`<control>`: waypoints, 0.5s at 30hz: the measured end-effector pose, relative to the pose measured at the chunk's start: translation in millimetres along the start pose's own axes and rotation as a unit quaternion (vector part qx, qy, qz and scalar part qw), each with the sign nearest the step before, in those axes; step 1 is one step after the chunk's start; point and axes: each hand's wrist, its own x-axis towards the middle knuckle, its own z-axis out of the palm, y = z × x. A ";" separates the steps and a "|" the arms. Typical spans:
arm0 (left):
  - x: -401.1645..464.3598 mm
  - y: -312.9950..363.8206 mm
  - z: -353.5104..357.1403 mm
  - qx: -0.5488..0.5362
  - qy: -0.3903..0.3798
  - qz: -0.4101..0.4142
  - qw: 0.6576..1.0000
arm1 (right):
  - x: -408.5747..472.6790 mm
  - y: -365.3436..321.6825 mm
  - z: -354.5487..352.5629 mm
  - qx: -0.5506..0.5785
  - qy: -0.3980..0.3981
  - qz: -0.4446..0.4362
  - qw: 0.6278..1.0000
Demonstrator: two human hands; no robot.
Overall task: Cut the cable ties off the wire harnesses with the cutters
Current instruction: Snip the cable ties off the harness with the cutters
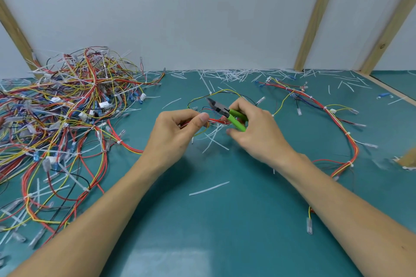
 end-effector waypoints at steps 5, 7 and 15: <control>0.7 3.2 -0.2 -0.050 -0.011 -0.011 0.999 | 0.7 0.6 2.7 0.040 0.043 -0.023 0.998; 1.0 4.6 -0.5 -0.046 -0.003 -0.020 0.999 | 1.0 1.1 1.3 0.063 0.056 -0.021 0.996; 1.1 -5.5 -1.2 0.117 0.033 -0.039 0.992 | 2.6 6.0 -0.2 0.128 0.030 -0.014 0.991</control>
